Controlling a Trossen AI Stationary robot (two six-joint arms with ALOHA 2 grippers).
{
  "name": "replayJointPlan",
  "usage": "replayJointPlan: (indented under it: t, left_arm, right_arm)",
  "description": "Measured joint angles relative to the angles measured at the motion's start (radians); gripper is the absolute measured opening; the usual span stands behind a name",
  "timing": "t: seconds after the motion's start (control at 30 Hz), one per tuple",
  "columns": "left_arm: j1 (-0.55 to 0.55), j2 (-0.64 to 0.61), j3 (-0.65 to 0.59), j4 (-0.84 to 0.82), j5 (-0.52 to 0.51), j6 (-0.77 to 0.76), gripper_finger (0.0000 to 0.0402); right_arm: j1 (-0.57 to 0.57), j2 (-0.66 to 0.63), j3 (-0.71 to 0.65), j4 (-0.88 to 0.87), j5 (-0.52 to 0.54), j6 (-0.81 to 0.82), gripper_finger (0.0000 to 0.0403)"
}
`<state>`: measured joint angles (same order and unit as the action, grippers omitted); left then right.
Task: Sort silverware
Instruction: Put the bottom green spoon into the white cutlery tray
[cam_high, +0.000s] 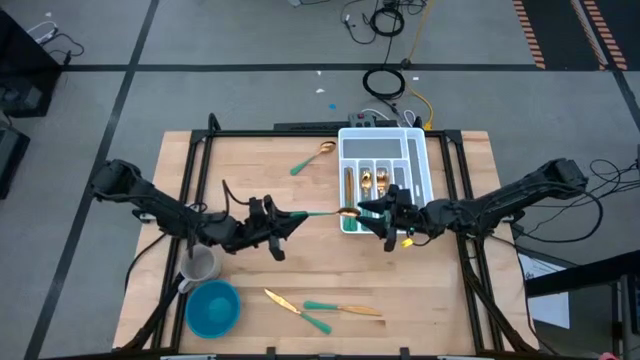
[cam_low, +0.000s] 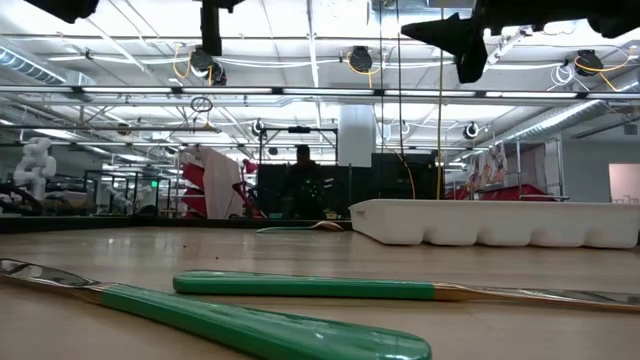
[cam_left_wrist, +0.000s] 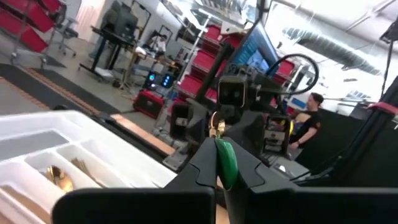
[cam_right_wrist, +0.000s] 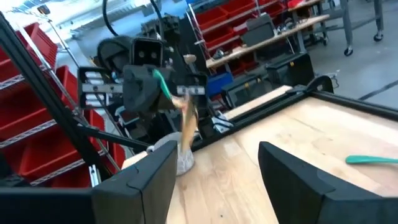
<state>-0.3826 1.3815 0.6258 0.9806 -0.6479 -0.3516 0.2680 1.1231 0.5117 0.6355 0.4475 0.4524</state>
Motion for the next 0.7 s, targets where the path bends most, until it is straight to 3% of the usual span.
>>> replayJointPlan:
  t: [0.4, 0.7]
  left_arm:
    - [0.022, 0.02, 0.0, 0.007, 0.024, -0.035, 0.0008]
    - [0.038, 0.02, 0.0, 0.006, 0.062, -0.061, 0.0008]
  right_arm:
    - [-0.001, -0.003, 0.0, 0.02, -0.002, -0.03, 0.022]
    - [-0.004, -0.003, 0.0, 0.02, -0.003, -0.053, 0.018]
